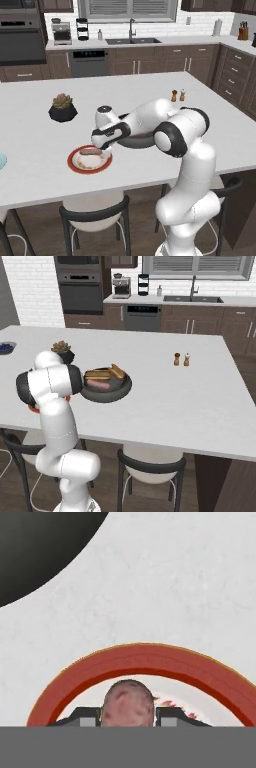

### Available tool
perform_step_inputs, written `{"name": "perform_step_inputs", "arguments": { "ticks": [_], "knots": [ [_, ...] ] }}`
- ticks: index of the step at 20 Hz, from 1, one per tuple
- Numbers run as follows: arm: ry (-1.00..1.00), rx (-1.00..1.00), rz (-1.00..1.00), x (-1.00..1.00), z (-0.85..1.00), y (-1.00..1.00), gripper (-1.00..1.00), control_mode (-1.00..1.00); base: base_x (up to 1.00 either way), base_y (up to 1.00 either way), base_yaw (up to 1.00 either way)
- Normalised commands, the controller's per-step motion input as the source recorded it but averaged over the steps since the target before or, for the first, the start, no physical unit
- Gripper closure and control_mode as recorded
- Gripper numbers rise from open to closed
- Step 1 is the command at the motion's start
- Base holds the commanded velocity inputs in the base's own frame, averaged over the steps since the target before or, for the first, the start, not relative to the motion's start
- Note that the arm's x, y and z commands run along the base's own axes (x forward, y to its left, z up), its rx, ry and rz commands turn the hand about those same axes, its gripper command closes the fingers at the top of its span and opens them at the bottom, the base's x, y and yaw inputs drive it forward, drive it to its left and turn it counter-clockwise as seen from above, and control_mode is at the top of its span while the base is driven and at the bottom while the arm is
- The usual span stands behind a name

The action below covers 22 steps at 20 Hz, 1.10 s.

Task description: Place one bun and one sausage from the bowl on each plate.

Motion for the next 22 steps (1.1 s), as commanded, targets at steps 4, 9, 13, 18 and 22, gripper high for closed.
{"name": "perform_step_inputs", "arguments": {
  "ticks": [4, 9, 13, 18, 22],
  "knots": [
    [-0.10, 0.00, -0.06, 0.00, -0.07, 0.15, -1.00, -1.00, 0.00, 0.00, 0.00],
    [-0.08, 0.00, 0.00, -0.24, 0.41, 0.11, -1.00, -1.00, 0.00, 0.00, 0.00],
    [0.00, 0.00, 0.00, -0.18, 0.81, 0.03, -1.00, -1.00, 0.00, 0.00, 0.00],
    [0.00, 0.09, 0.10, -0.23, 1.00, -0.14, -1.00, -1.00, 0.00, 0.00, 0.00],
    [0.00, 0.02, 0.21, 0.00, 0.99, -0.63, -1.00, -1.00, 0.00, 0.00, 0.00]
  ]
}}
